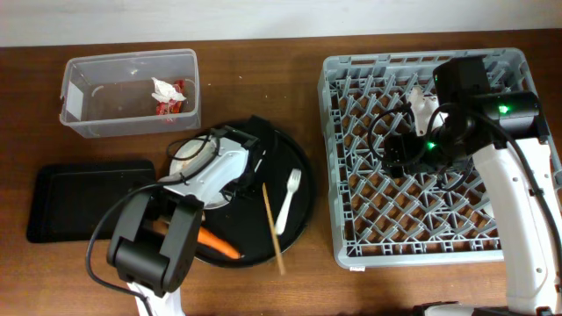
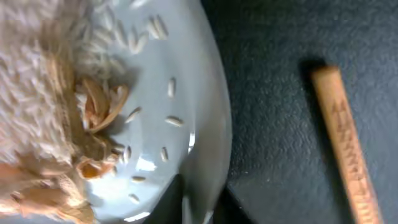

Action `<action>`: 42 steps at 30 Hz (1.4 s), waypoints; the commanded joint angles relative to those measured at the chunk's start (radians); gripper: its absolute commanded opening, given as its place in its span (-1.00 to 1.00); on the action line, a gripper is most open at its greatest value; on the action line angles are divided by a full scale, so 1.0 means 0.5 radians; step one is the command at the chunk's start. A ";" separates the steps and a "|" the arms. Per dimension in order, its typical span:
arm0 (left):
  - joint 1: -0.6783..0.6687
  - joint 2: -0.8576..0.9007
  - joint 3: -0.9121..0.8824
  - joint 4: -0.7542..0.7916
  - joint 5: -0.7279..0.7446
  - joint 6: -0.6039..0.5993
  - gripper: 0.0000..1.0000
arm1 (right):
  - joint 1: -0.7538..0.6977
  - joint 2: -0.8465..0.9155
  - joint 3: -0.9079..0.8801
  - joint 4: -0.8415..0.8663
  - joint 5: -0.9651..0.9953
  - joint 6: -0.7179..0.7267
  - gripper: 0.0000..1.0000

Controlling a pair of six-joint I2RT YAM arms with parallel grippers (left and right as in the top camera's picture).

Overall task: Sort waste into correct bins and load items into the dishwasher rack
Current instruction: 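Lift the grey plate with the left gripper and tip food onto the black tray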

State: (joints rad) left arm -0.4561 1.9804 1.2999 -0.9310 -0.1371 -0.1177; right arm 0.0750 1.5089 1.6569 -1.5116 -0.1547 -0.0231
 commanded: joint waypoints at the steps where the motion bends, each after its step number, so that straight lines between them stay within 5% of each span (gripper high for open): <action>1: 0.012 0.037 -0.038 0.000 0.021 -0.018 -0.99 | 0.005 0.002 0.007 -0.002 0.018 -0.005 0.74; 17: 0.012 0.037 0.774 -0.746 -0.223 -0.079 -0.99 | 0.005 0.002 0.007 -0.014 0.019 -0.006 0.74; 25: 0.117 -0.113 0.828 -0.960 -0.271 -0.288 -0.99 | 0.005 0.002 0.007 -0.015 0.050 -0.006 0.74; 35: 1.225 -0.362 0.828 -0.927 0.544 0.064 -0.99 | 0.005 0.002 0.007 -0.023 0.071 -0.006 0.74; 42: 1.638 -0.362 0.777 -0.845 1.194 0.307 -0.99 | 0.005 0.002 0.007 -0.030 0.072 -0.006 0.74</action>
State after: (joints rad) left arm 0.3099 1.8267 1.6943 -1.3621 0.3164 -0.0353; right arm 0.0750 1.5089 1.6566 -1.5227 -0.1284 -0.0265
